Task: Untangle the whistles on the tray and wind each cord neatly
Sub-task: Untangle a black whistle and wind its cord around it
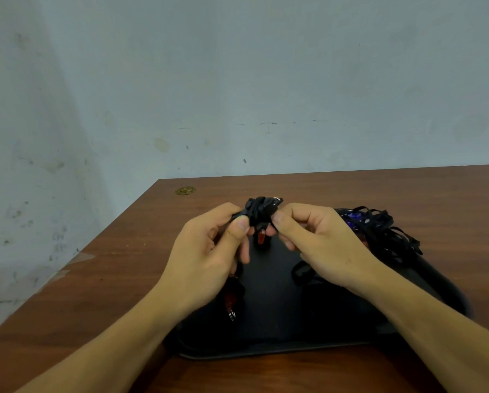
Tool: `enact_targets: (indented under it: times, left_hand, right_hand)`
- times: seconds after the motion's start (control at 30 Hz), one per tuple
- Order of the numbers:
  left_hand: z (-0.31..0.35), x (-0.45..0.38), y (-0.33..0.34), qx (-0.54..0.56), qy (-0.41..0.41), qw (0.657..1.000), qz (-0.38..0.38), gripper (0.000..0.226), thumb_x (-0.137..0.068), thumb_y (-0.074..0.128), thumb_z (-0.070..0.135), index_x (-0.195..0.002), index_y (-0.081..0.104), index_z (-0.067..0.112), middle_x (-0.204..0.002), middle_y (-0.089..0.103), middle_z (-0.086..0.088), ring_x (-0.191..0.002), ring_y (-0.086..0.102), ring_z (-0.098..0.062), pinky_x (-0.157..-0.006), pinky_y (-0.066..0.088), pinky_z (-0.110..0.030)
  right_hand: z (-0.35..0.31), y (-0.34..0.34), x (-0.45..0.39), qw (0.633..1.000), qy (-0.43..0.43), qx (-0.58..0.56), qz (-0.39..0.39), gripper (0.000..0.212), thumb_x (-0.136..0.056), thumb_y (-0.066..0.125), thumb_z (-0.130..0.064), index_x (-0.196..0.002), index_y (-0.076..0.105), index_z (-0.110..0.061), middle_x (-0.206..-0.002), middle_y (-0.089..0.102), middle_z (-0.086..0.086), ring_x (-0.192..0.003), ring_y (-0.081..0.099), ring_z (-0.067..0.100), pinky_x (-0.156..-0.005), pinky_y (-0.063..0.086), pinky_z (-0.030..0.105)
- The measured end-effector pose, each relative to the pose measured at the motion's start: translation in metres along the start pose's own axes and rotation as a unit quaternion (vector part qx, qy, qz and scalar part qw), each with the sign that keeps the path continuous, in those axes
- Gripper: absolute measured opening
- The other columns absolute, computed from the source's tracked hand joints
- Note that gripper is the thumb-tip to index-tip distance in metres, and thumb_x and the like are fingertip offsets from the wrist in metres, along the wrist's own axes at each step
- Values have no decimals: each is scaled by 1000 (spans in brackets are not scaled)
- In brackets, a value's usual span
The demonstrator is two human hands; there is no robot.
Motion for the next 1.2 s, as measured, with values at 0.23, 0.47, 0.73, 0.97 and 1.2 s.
enact_targets:
  times: [0.23, 0.47, 0.73, 0.97, 1.2]
  left_hand:
    - [-3, -3, -9, -131, 17, 991, 34, 24, -99, 48, 28, -77, 56, 22, -53, 57, 1, -49, 56, -16, -50, 44, -35]
    - [3, -2, -10, -232, 64, 970, -22, 21, -100, 45, 34, -81, 50, 25, -55, 52, 2, -47, 50, -17, -45, 39, -43]
    - [22, 4, 7, -216, 140, 957, -133, 21, -103, 41, 33, -84, 48, 25, -63, 50, 7, -55, 48, -11, -51, 37, -33]
    - [27, 8, 11, -121, 131, 976, -125, 28, -104, 42, 28, -80, 54, 21, -66, 57, 7, -55, 55, -15, -50, 39, -25]
    - [22, 9, 11, -72, 108, 986, -101, 32, -104, 41, 32, -82, 58, 16, -65, 58, 0, -49, 52, -19, -49, 38, -42]
  right_hand:
    - [-28, 1, 9, 951, -144, 272, -9, 17, -99, 56, -23, -101, 72, -26, -90, 71, -19, -87, 65, -1, -73, 46, 10]
    - [-52, -6, 15, 911, -235, 340, 4, 15, -97, 55, -30, -88, 67, -27, -79, 63, -19, -70, 57, -2, -63, 36, 8]
    - [-43, -18, 6, 978, -178, 102, 27, 17, -88, 70, -29, -77, 75, -17, -72, 70, -6, -66, 65, 10, -62, 48, 19]
    - [-13, -14, -3, 992, -26, -125, -25, 44, -73, 82, -50, -67, 70, -8, -64, 42, 32, -51, 39, 42, -57, 37, 41]
    - [-7, -4, -2, 979, 30, -194, -52, 33, -70, 72, -47, -52, 62, -22, -52, 40, -3, -46, 23, 13, -43, 19, 21]
Point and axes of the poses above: each hand's wrist, its own x-axis away from the middle knuckle, its own y-axis out of the palm, z = x × y, the point moved 6 cm from there along -x, towards the middle knuckle
